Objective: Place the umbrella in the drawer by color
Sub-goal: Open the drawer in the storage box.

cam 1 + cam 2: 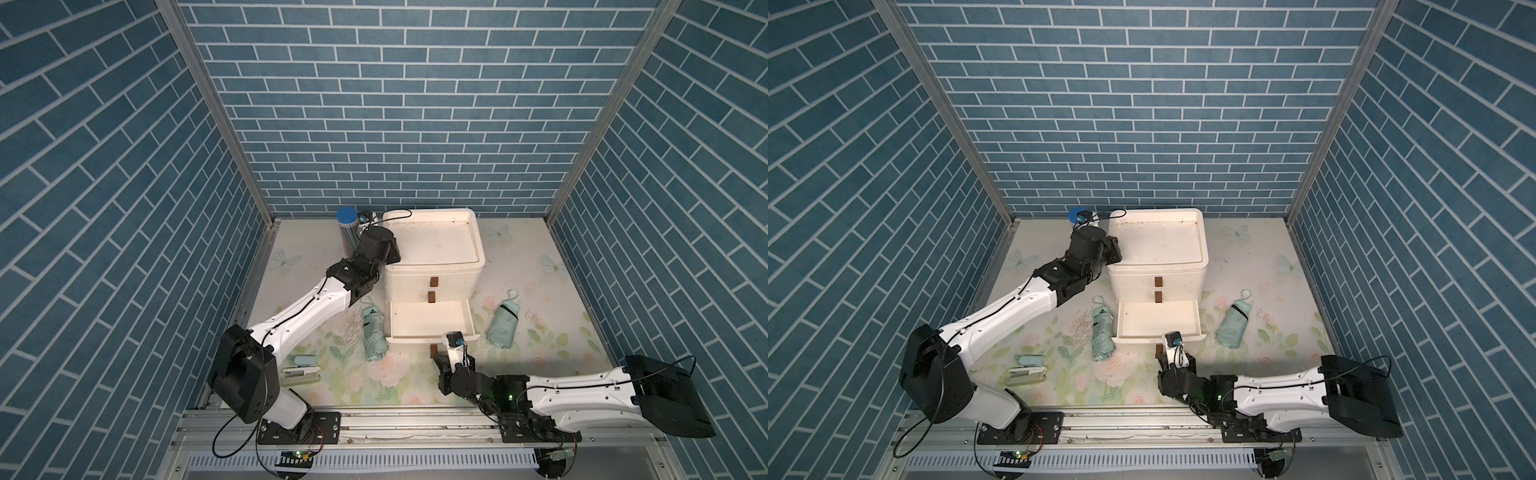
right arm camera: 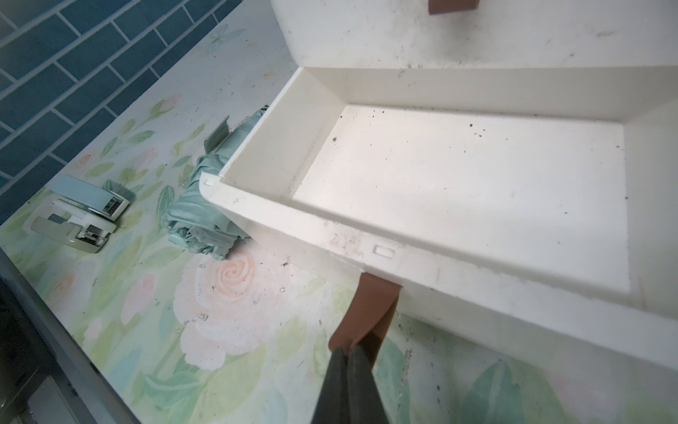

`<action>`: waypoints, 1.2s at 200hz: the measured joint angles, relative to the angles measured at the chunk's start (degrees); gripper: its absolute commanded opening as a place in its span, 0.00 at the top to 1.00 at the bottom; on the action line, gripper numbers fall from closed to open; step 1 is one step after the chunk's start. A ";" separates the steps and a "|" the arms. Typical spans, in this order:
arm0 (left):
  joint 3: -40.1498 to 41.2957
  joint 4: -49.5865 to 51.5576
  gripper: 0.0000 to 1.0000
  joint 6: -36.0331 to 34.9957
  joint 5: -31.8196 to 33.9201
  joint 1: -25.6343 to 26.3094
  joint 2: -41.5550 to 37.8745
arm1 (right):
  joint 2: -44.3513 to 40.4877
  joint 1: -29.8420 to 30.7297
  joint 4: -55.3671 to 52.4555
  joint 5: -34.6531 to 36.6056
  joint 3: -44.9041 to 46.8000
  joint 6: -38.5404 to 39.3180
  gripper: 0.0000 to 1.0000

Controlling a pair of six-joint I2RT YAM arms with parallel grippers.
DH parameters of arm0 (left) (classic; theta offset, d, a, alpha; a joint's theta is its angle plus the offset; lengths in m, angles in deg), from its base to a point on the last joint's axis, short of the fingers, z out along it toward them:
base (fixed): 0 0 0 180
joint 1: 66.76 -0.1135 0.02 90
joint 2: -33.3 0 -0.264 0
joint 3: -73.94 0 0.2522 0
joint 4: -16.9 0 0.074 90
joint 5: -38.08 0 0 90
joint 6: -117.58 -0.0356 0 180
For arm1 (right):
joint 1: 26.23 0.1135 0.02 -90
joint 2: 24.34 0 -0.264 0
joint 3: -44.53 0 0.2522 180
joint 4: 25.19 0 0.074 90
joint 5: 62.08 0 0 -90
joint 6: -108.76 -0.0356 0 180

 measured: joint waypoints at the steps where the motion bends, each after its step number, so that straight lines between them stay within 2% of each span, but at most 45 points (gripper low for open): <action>1: 0.13 -0.11 1.00 0.13 0.00 0.00 -0.07 | 0.04 0.00 -0.09 0.02 -0.07 0.00 1.00; 49: 2.43 -1.99 1.00 3.48 0.85 0.35 -1.53 | 2.97 0.20 -3.39 0.44 -3.21 -1.16 1.00; 100: 0.92 -0.85 1.00 3.17 1.11 0.35 -0.76 | 3.26 0.20 -4.13 0.39 -3.48 -3.08 1.00; 116: 0.31 -0.11 0.79 2.95 1.33 0.35 -0.50 | 2.86 0.20 -4.98 0.42 -3.50 -3.45 1.00; 128: 0.00 0.33 0.65 2.75 1.38 0.35 -0.42 | 2.64 0.17 -6.29 0.57 -3.69 -3.50 0.83; 142: -0.07 0.48 0.57 4.39 1.18 0.31 -0.39 | 1.64 0.57 -9.35 0.09 -4.74 -4.09 0.65; 163: -0.44 1.14 0.54 6.10 1.31 -0.04 -0.39 | -2.80 1.14 -14.40 0.57 -6.80 -4.35 0.44; 174: -1.03 1.84 0.53 6.38 1.29 -0.11 -0.39 | -5.99 0.83 -17.40 1.51 -8.31 -4.31 0.24; 181: -1.22 2.19 0.53 6.40 1.25 -0.11 -0.37 | -8.04 0.33 -19.50 2.23 -9.44 -4.33 0.16; 193: -1.40 2.49 0.52 6.29 0.98 -0.13 -0.39 | -10.91 -1.31 -23.69 3.37 -11.89 -4.33 0.13; 206: -1.42 2.56 0.51 5.86 0.39 -0.24 -0.52 | -13.33 -5.84 -28.83 3.85 -15.37 -4.61 0.14; 218: -1.40 2.60 0.49 5.27 -0.55 -0.33 -0.76 | -14.67 -13.62 -33.33 2.75 -18.88 -4.70 0.14; 240: -0.92 3.61 0.47 3.41 -3.19 -0.02 -2.21 | -14.14 -31.41 -38.62 0.04 -23.04 -3.52 0.14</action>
